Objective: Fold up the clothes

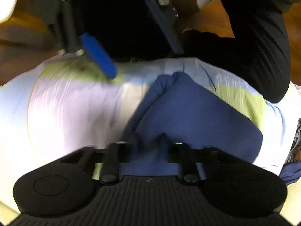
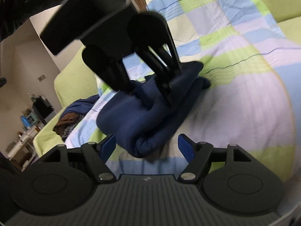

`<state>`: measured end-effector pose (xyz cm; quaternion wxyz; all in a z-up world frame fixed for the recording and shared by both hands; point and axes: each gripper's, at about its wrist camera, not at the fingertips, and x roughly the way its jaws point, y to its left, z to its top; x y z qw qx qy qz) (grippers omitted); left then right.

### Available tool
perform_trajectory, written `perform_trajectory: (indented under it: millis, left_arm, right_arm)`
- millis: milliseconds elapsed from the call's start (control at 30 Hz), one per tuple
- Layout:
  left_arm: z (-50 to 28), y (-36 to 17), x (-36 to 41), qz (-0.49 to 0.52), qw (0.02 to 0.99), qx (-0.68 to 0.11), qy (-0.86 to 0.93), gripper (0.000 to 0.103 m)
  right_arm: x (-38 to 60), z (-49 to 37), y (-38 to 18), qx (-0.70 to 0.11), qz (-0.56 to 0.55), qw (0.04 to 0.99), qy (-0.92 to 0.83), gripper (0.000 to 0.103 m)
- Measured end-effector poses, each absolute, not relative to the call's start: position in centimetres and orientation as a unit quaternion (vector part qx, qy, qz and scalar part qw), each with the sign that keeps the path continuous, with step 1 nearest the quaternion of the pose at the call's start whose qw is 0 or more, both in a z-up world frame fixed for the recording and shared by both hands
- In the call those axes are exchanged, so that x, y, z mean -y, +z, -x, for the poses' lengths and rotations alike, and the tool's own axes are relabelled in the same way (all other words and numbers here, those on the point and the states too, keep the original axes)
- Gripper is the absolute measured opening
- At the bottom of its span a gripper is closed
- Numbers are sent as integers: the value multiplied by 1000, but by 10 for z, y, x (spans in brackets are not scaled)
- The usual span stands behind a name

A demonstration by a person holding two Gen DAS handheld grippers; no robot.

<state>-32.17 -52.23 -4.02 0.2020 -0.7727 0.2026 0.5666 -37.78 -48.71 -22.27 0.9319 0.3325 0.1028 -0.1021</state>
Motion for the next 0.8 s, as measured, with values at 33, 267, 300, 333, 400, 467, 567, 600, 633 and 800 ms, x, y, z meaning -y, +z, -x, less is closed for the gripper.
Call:
perform_trajectory:
  millis: [33,267,300,333,400,467,567,600,633,800]
  left_arm:
    - [317,-30,519,771,182,-201,576,14]
    - [291,3,481,763,73,-215,605,12]
    - [291,3,477,763,68,-219,604,11]
    - [290,2,469,763,60,-226,603,10]
    - [290,3,453,759,46,-237,605,9]
    - [290,5,442,754,36,-240,610,9]
    - [289,-1,430,752,24,-246,611,9]
    - [287,-3,428,753,21,-246,610,9]
    - [284,-5,426,753,18,-247,609,9]
    - [282,-11,419,738,12,-236,632,9]
  right_arm:
    - [487,375,-223,-101,-338,931,-92,70]
    - [489,354,-218,-54,-351,935,-23,77]
    - [490,351,-217,-50,-349,936,-22,78]
    - [492,349,-216,-46,-348,936,-19,78]
    - [497,340,-215,-38,-352,935,-8,81]
    - [504,329,-216,-39,-364,931,5,85]
    - [511,316,-218,-52,-380,923,26,88]
    - [509,315,-218,-64,-384,920,38,89]
    - [508,313,-218,-76,-389,917,50,90]
    - [502,317,-225,-110,-425,895,84,90]
